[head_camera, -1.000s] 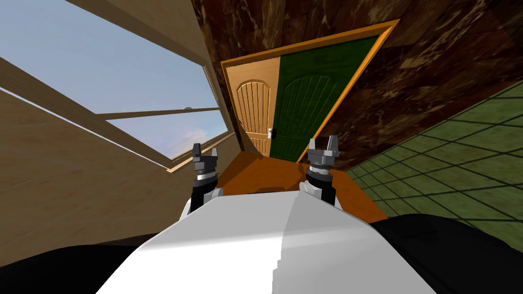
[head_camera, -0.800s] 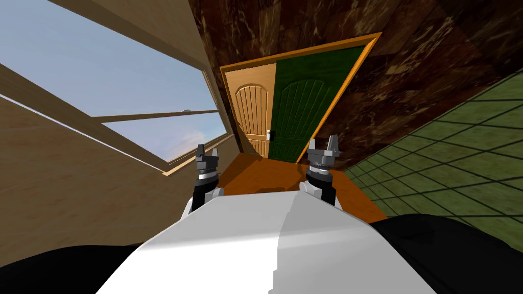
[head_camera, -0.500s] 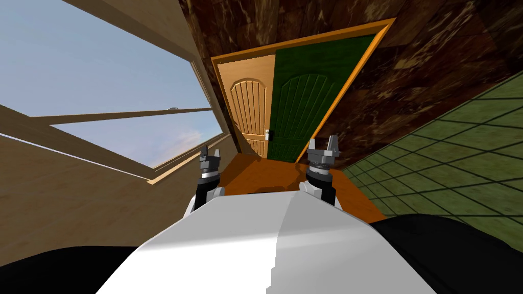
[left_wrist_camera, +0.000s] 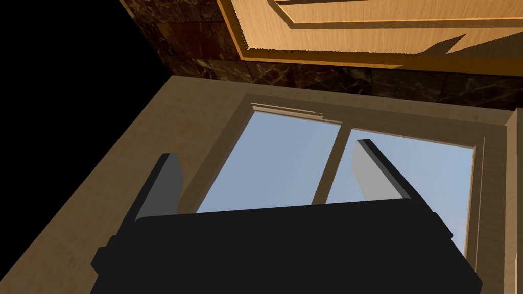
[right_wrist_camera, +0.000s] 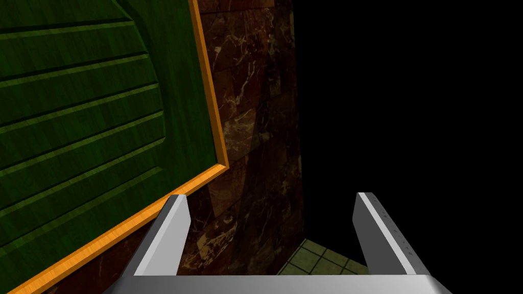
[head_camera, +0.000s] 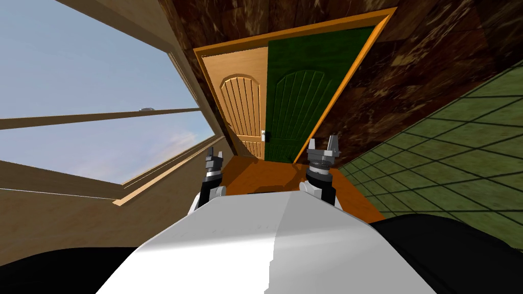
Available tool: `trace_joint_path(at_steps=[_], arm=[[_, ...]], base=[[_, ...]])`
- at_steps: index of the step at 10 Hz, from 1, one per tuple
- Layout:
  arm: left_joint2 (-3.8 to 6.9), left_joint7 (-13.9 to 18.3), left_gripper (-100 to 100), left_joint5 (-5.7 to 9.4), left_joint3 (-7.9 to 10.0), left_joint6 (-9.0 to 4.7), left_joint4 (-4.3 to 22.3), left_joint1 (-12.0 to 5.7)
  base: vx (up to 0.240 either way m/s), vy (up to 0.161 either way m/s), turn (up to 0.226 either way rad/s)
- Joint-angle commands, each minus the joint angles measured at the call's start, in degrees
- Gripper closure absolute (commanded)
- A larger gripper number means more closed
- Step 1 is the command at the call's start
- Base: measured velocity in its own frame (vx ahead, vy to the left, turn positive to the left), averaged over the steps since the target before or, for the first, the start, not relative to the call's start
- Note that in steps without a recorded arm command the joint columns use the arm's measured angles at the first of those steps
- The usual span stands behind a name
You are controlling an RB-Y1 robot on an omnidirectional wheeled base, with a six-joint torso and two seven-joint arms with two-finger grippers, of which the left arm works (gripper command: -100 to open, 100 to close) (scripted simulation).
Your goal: Pull the door open
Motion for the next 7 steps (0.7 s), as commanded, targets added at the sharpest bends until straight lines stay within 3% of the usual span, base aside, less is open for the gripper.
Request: trace_joint_path(at_steps=[1, 7], arm=[[0.46, -0.57, -100, 0.73, 0.04, 0.67, 2.41, -1.18], [1.58, -2.43, -100, 3.20, 0.15, 2.77, 10.55, -4.97]], base=[[0.116, -0.036, -0.143], [0.138, -0.045, -0.127]])
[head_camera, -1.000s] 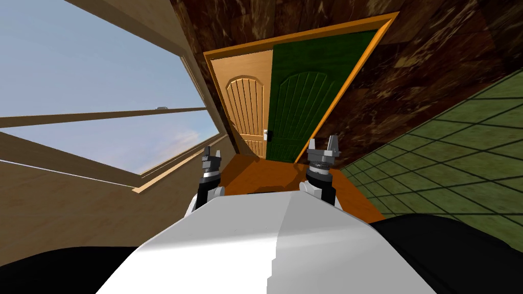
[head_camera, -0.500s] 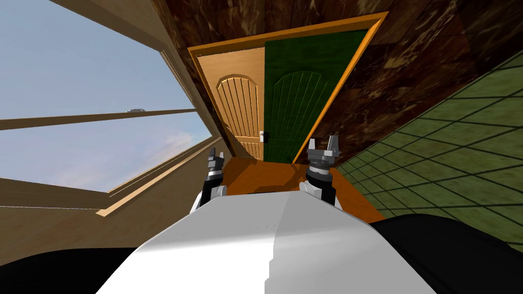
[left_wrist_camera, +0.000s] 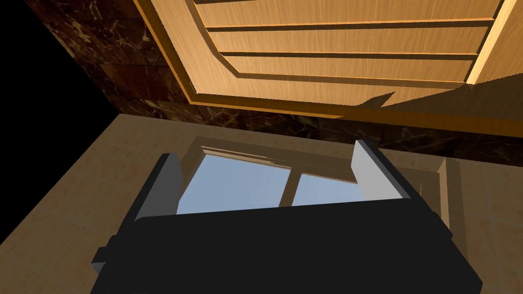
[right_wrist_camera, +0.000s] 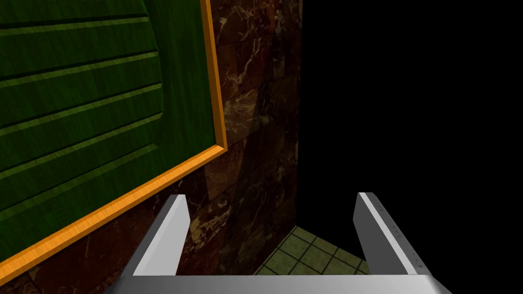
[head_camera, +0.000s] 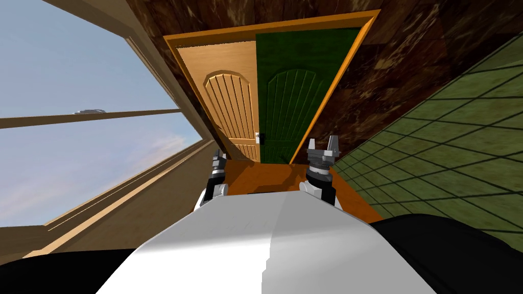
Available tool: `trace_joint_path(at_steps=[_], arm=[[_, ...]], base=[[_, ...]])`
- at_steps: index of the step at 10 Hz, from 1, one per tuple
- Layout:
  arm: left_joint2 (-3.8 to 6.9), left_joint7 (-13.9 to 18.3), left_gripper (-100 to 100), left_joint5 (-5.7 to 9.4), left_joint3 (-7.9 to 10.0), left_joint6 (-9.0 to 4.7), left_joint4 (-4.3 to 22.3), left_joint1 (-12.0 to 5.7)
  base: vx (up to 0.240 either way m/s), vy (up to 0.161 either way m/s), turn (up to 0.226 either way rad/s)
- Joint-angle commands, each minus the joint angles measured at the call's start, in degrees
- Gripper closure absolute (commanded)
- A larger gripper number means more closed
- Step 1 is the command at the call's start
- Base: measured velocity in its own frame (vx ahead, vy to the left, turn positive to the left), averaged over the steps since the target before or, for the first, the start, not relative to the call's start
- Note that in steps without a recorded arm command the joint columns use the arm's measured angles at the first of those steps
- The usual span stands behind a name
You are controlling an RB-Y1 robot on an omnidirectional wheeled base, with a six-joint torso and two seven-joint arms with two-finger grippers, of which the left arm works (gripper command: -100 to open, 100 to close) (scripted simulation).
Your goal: Pull the door open
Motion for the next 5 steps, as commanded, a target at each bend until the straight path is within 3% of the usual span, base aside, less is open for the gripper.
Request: trace_joint_path(at_steps=[1, 5], arm=[[0.13, -0.56, -100, 0.61, -0.18, 0.16, 2.32, -0.51], [0.51, -1.54, -100, 1.92, -0.13, 1.27, 6.63, -2.53]], base=[[0.154, -0.055, -0.134], [0.117, -0.029, -0.102]])
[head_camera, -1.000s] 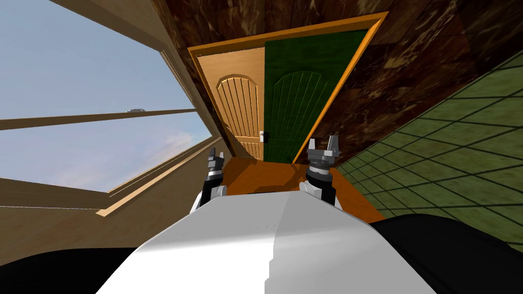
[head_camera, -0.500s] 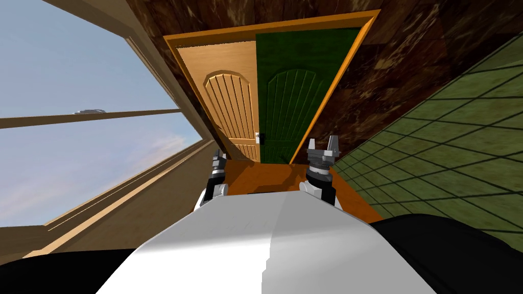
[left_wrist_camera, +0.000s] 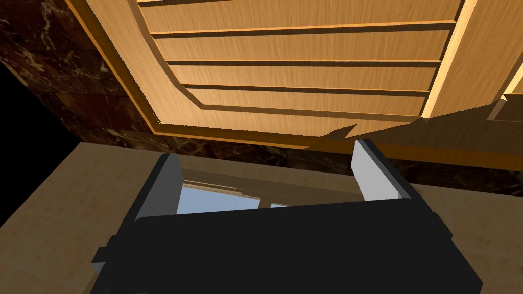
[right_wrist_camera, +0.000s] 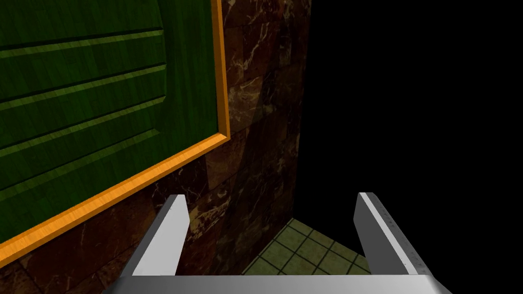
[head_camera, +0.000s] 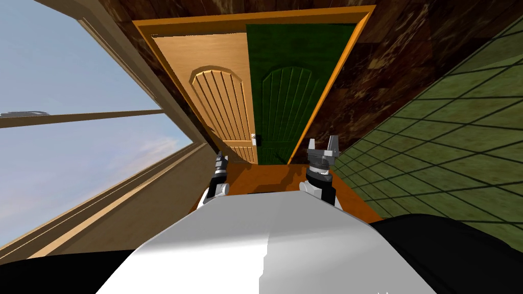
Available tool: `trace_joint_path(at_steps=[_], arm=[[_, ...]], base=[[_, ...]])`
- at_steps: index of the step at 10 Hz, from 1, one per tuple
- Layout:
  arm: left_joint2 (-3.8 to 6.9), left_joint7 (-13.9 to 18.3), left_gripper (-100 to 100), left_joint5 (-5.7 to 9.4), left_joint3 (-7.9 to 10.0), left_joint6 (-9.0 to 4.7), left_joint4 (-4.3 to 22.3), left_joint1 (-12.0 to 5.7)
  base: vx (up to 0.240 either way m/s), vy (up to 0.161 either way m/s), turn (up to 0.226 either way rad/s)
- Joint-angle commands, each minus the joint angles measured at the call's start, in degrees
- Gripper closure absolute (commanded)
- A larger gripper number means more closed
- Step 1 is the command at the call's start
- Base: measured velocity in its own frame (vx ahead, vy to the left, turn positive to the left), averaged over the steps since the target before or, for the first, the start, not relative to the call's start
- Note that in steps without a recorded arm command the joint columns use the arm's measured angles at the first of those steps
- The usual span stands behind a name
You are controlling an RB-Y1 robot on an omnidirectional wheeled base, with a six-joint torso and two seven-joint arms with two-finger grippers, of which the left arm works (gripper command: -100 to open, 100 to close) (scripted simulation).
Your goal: Pull the door open
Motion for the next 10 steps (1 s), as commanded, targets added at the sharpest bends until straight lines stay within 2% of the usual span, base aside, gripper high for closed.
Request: trace_joint_path(at_steps=[1, 10], arm=[[-0.05, -0.51, -100, 0.46, -0.10, 0.38, 1.78, -0.78], [0.38, -2.65, -100, 3.30, -0.01, 2.81, 11.14, -5.20]], base=[[0.097, -0.030, -0.091], [0.111, -0.023, -0.099]])
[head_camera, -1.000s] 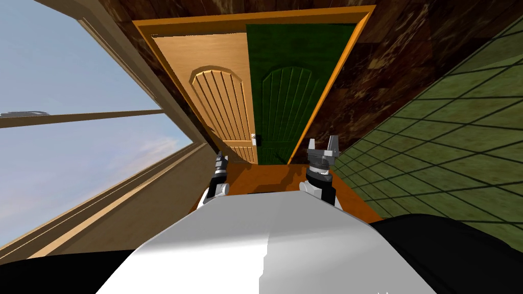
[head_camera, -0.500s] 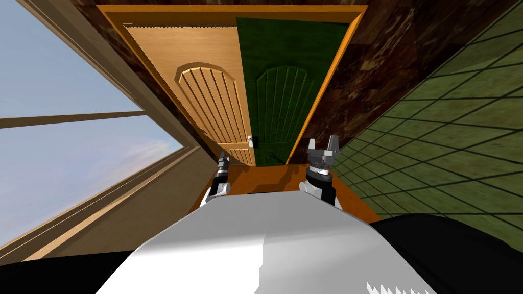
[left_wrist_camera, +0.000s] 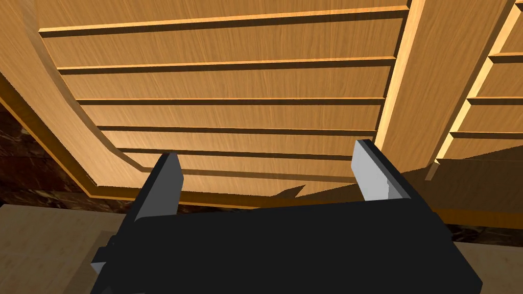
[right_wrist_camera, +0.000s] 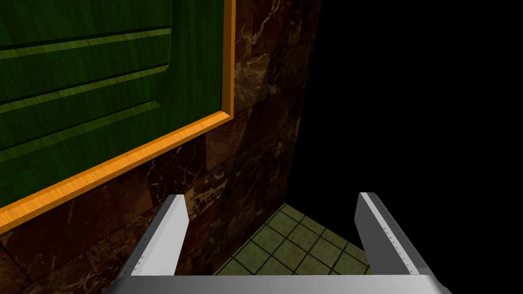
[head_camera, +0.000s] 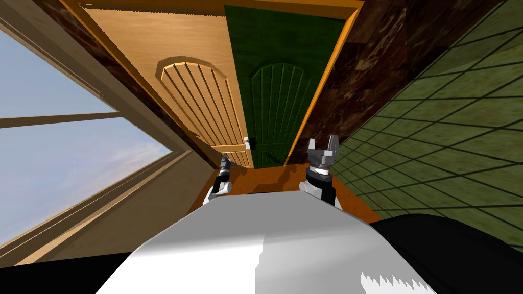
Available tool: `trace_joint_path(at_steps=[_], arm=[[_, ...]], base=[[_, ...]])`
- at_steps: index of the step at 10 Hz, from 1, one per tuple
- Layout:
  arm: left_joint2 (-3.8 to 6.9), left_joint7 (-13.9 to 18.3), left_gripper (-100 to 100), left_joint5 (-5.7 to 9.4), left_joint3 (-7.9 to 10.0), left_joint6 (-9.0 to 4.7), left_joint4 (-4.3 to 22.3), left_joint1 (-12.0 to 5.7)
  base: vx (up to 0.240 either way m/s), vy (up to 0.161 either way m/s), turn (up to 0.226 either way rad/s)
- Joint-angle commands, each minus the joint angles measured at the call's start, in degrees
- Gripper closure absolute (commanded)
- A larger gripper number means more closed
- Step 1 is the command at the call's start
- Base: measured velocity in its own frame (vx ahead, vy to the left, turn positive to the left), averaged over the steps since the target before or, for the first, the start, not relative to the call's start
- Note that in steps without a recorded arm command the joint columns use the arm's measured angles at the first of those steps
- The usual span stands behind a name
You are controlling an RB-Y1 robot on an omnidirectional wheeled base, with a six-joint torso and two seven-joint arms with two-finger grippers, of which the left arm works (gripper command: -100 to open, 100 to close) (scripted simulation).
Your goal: Pull the door open
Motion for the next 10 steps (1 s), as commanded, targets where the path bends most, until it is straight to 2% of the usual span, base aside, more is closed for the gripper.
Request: trace_joint_path(at_steps=[1, 10], arm=[[-0.06, -0.44, -100, 0.45, -0.04, 0.36, 1.68, -0.71], [-0.16, -2.77, -100, 3.54, -0.01, 3.00, 11.86, -5.66]], base=[[0.106, -0.002, -0.101], [0.147, -0.006, -0.109]])
